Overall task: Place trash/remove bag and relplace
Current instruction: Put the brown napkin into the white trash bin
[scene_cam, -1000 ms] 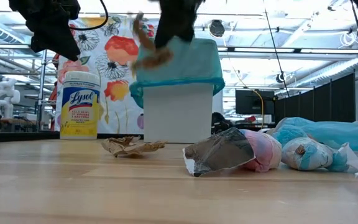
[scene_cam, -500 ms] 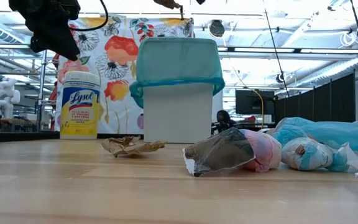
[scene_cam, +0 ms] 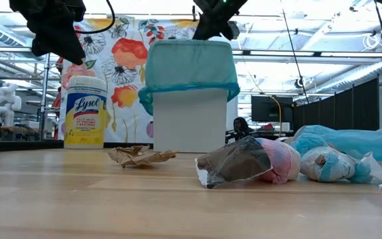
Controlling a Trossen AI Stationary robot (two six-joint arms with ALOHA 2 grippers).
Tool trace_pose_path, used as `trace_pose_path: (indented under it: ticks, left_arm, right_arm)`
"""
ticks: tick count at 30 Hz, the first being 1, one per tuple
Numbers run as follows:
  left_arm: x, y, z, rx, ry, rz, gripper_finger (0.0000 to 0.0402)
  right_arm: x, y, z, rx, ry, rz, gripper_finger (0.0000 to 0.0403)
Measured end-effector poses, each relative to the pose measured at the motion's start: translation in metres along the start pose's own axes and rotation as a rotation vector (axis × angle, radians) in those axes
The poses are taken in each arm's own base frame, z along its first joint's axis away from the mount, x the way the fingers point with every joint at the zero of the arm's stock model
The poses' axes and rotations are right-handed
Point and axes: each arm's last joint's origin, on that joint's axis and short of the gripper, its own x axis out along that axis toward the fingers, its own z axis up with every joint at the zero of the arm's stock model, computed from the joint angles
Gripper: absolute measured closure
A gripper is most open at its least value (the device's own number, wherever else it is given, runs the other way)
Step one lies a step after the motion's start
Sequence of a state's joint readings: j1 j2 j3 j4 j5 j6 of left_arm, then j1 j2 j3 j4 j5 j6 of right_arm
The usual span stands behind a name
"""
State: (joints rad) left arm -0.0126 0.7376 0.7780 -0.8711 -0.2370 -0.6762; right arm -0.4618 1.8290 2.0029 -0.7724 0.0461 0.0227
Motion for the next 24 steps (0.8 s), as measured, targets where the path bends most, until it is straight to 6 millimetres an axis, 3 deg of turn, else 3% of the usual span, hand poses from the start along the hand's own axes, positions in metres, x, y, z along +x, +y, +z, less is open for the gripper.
trace_pose_path:
  ticks: [5,11,16,21,24]
  left_arm:
    - [0.000,0.000,0.000,0.000,0.001,0.001,0.0284]
    - [0.000,0.000,0.000,0.004,0.002,0.002,0.0284]
    - [0.000,0.000,0.000,0.033,0.002,0.002,0.0284]
    - [0.000,0.000,-0.001,0.038,0.007,0.003,0.0284]
    - [0.000,0.000,-0.001,0.041,0.008,0.003,0.0284]
  right_arm:
    - [-0.009,-0.001,0.000,0.006,0.006,-0.002,0.0286]
    - [-0.033,0.022,-0.001,0.032,0.027,0.156,0.0271]
    - [-0.040,0.065,-0.011,0.007,0.103,0.261,0.0270]
    - [-0.032,0.120,-0.030,-0.023,0.219,0.331,0.0270]
    - [-0.024,0.154,-0.044,-0.049,0.250,0.278,0.0270]
